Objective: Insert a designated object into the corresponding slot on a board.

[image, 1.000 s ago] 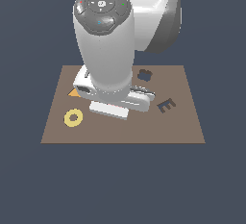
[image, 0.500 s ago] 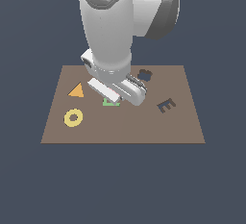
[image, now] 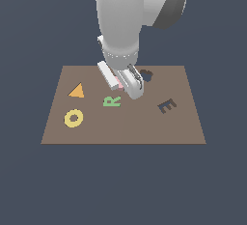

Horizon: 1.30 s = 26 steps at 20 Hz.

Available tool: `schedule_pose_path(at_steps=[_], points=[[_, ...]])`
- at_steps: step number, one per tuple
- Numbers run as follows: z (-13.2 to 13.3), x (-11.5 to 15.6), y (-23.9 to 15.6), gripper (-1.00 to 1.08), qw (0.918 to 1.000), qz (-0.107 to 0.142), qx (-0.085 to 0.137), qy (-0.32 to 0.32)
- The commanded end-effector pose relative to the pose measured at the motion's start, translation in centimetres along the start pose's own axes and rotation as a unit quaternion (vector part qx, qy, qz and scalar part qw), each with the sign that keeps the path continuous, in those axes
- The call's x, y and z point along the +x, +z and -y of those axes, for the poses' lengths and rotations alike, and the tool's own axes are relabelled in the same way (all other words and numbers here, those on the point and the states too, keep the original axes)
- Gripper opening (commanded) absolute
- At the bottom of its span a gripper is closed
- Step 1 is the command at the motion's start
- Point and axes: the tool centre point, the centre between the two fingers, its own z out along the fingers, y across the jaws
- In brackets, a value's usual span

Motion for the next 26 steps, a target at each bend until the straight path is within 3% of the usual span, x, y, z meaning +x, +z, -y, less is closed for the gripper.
schedule_pose_path(at_steps=[1, 8, 17, 26], points=[[-0.4, -1.0, 0.0, -1.0, 0.9989, 0.0, 0.0, 0.048], [-1.0, -3.9, -0.1, -1.0, 0.9852, 0.0, 0.001, 0.171], [-0.7, -7.2, -0.2, -1.0, 0.9524, 0.0, 0.001, 0.305], [0.0, -9.2, -0.2, -1.0, 0.9224, 0.001, 0.001, 0.386]])
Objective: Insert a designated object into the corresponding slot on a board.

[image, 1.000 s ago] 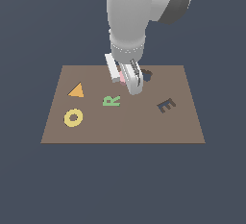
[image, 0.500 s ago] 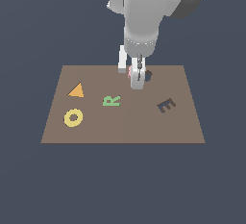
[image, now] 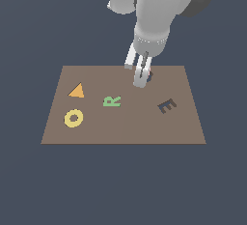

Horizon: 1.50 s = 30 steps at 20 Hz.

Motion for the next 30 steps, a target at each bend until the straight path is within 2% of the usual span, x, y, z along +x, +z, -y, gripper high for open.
schedule_pose_path(at_steps=[1, 9, 21, 22, 30], points=[[-0.1, -0.4, 0.0, -1.0, 0.9998, 0.0, 0.0, 0.02], [-0.3, -1.2, 0.0, -1.0, 0.9986, 0.0, 0.0, 0.052], [-0.3, -1.3, 1.0, -1.0, 0.9985, 0.0, 0.0, 0.055], [-0.3, -1.3, 1.0, 1.0, 0.9985, 0.0, 0.0, 0.055], [-0.3, -1.3, 1.0, 1.0, 0.9985, 0.0, 0.0, 0.055]])
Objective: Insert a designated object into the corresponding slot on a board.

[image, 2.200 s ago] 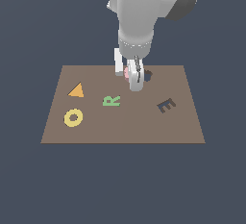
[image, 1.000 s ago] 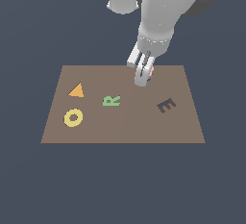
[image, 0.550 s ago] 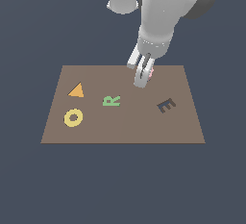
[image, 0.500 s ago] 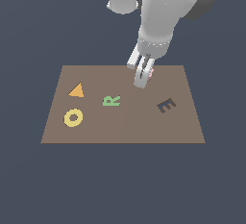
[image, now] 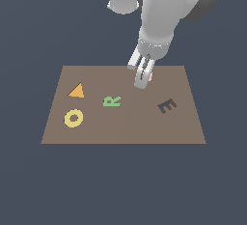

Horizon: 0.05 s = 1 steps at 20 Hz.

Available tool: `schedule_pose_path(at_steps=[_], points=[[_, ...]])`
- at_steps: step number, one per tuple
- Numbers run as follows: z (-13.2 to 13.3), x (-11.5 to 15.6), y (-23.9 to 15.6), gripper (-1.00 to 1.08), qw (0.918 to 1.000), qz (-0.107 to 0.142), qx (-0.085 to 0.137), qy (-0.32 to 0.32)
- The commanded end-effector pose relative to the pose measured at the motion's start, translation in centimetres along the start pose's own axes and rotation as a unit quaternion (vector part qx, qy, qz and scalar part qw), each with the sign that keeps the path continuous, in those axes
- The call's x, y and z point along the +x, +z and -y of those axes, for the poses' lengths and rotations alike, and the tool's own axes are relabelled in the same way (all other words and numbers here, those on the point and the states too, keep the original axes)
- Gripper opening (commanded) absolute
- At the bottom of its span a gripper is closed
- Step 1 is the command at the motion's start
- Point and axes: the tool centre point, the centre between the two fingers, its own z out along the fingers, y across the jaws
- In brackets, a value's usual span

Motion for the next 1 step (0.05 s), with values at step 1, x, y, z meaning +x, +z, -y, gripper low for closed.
schedule_pose_path(at_steps=[1], points=[[0.0, 0.0, 0.0, 1.0, 1.0, 0.0, 0.0, 0.0]])
